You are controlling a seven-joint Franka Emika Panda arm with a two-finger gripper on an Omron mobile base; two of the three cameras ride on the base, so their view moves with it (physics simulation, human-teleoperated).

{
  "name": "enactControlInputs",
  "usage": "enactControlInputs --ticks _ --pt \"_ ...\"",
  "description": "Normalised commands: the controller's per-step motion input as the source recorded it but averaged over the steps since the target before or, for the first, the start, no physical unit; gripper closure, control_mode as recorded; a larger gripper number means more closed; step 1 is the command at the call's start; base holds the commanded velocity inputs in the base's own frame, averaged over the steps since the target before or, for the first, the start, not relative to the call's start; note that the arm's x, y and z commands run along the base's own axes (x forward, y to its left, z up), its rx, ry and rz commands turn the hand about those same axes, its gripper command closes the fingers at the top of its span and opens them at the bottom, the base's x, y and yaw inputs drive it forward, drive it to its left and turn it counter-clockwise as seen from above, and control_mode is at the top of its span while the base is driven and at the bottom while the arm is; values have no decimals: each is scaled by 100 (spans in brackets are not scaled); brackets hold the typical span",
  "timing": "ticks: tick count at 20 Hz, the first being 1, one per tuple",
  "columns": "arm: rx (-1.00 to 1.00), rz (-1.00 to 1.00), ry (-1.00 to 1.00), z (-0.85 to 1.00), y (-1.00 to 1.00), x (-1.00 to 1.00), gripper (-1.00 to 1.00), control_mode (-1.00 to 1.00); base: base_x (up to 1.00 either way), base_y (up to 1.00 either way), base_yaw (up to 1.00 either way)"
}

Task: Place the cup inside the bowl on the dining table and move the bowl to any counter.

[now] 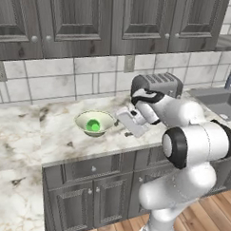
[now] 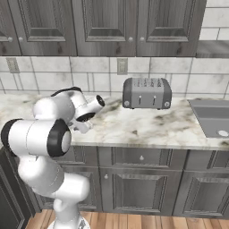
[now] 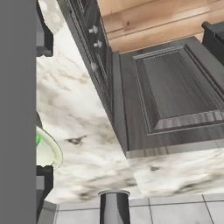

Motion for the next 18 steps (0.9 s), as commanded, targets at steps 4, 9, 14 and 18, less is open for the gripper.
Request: enactControlInputs --ticks 4,9,14,18 --pt "-8 -3 -3 28 -23 -69 -100 -100 0 0 0" --pt "-5 -3 -6 27 -26 -83 -100 -100 0 0 0" --pt "-6 -2 -10 28 -24 -84 -100 -100 0 0 0" --pt "-6 0 -11 30 -19 -72 -100 -100 0 0 0"
